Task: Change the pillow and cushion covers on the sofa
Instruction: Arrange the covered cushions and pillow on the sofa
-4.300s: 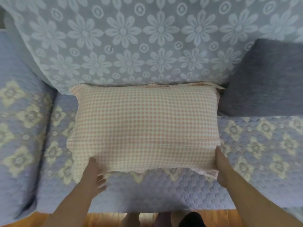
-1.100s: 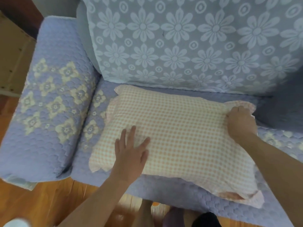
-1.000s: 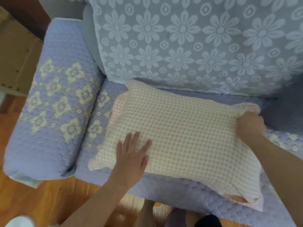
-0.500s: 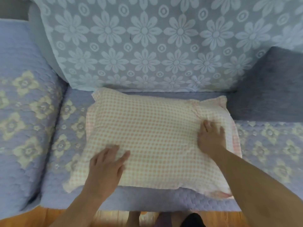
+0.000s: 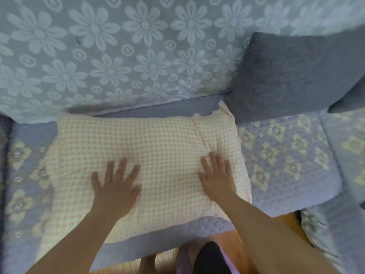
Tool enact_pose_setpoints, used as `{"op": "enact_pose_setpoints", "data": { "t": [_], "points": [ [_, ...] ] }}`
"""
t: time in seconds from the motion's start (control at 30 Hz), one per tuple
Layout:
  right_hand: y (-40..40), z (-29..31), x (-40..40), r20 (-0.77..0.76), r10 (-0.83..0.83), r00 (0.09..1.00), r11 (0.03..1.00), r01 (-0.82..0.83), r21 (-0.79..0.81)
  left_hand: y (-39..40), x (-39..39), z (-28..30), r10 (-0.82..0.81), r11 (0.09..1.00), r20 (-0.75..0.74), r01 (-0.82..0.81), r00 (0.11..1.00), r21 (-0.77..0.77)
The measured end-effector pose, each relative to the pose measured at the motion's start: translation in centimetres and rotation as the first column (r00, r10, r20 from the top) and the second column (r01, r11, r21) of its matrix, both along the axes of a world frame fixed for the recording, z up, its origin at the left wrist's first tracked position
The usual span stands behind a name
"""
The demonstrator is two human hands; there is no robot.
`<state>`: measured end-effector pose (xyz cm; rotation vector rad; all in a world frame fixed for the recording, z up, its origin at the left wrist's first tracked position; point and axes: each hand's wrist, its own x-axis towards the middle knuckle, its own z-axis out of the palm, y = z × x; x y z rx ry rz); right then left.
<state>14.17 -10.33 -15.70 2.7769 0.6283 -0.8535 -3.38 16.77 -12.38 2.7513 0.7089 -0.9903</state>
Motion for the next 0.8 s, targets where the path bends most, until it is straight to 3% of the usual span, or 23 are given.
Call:
{"op": "enact_pose_setpoints", "data": {
  "t": [0.1,0.17,0.2,0.27,0.3,0.33,0.37,0.43,0.47,0.53,0.6,0.63,0.7,0.73,0.8],
  "points": [
    [-0.6,1.7,-1.4,-0.019,-0.211,0.977,0.952,0.210,0.221,-0.7,2.3,1.7,0.213,0.977,-0.192,-0.215,0.958,0.012],
    [-3.1,1.9,-2.0,-0.052,-0.517,0.855,0.787,0.498,0.365,-0.9,3.4,2.6,0.251,0.968,-0.200,-0.244,0.947,0.060],
    [-4.8,2.0,-1.8,-0.182,-0.693,0.697,0.605,0.700,0.379,-1.0,3.9,3.1,0.232,0.972,-0.163,-0.222,0.959,0.076],
    [-8.3,2.4,-1.0,-0.427,-0.850,0.308,0.248,0.950,0.191,-0.9,4.9,3.9,0.144,0.986,0.023,-0.145,0.989,0.078],
    [-9.0,2.9,-0.8,-0.503,-0.842,0.193,0.157,0.981,0.113,-0.9,5.3,3.8,0.107,0.991,0.161,-0.117,0.981,0.057],
    [-8.7,3.0,-0.8,-0.546,-0.820,0.170,0.145,0.985,0.089,-0.8,5.9,3.5,0.072,0.996,0.289,-0.082,0.955,0.024],
    [-7.4,3.5,-0.6,-0.567,-0.787,0.244,0.196,0.970,0.145,-0.8,6.7,3.2,0.044,0.999,0.391,-0.048,0.919,-0.001],
    [-3.9,4.8,-0.7,-0.473,-0.682,0.558,0.413,0.828,0.380,-1.3,8.6,2.9,0.023,0.999,0.446,-0.006,0.895,-0.040],
    [-2.3,4.8,-1.1,-0.379,-0.585,0.717,0.522,0.691,0.501,-1.7,9.3,2.9,0.008,0.999,0.426,0.010,0.905,-0.040],
    [-1.2,4.6,-2.5,-0.206,-0.397,0.894,0.673,0.436,0.597,-2.0,9.6,2.1,0.018,0.999,0.323,-0.001,0.946,-0.053],
    [-4.6,3.4,-0.8,-0.177,-0.332,0.927,0.812,0.376,0.447,-1.7,8.2,0.9,0.074,0.996,0.138,-0.067,0.988,-0.054],
    [-6.9,3.2,0.8,-0.203,-0.414,0.887,0.861,0.454,0.230,-1.8,7.0,0.4,0.128,0.990,-0.007,-0.128,0.992,-0.064],
    [-9.9,3.4,4.1,-0.145,-0.593,0.792,0.804,0.571,-0.164,-2.2,5.5,0.0,0.190,0.974,-0.219,-0.212,0.957,-0.078],
    [-9.5,3.8,5.5,-0.059,-0.617,0.785,0.782,0.603,-0.157,-2.5,5.3,0.0,0.199,0.970,-0.248,-0.226,0.948,-0.084],
    [-5.5,5.3,7.4,0.093,-0.554,0.827,0.826,0.532,0.188,-2.7,5.2,0.2,0.216,0.968,-0.232,-0.240,0.948,-0.078]
  ]
}}
